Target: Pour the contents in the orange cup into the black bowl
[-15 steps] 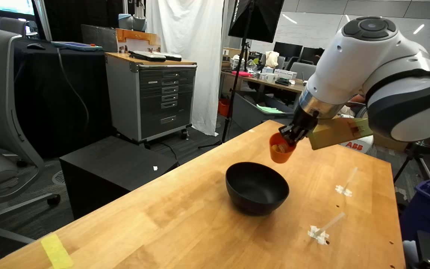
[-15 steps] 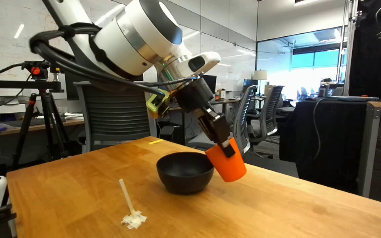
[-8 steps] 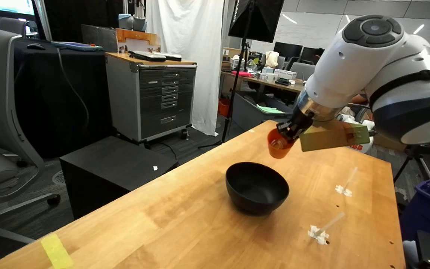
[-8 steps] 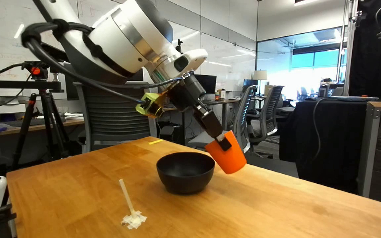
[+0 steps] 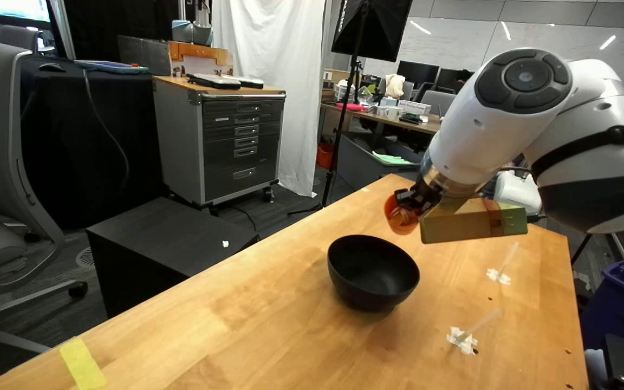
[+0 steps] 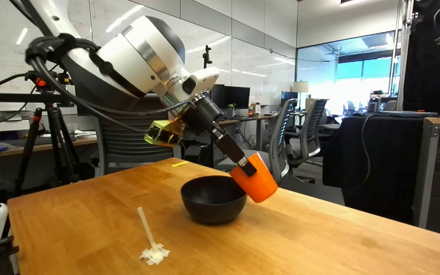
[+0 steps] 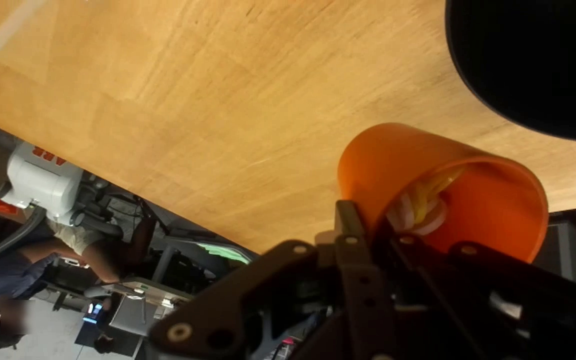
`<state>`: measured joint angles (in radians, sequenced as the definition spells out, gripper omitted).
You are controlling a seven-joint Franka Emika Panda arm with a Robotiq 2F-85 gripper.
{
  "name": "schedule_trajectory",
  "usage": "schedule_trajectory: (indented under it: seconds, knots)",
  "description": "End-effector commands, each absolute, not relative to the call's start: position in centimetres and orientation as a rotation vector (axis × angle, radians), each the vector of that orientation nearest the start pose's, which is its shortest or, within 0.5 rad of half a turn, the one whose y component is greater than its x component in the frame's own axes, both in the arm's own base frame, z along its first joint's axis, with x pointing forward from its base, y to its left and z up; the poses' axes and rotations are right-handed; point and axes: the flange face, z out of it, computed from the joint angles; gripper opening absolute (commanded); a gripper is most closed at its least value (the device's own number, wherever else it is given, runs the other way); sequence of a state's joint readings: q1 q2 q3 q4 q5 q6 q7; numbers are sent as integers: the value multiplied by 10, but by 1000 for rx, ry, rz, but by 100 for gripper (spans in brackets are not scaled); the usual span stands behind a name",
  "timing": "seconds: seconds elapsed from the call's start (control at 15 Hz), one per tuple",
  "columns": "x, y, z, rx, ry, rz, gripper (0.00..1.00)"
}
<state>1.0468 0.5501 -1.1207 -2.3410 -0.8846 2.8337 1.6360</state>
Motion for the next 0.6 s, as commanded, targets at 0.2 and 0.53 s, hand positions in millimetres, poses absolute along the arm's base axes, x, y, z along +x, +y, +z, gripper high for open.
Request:
schedule_trajectory:
  seconds: [0.2,0.53]
  knots:
    - [516,8,212,2179,-901,892,8]
    - [509,20,206,2081,-908,1007,7]
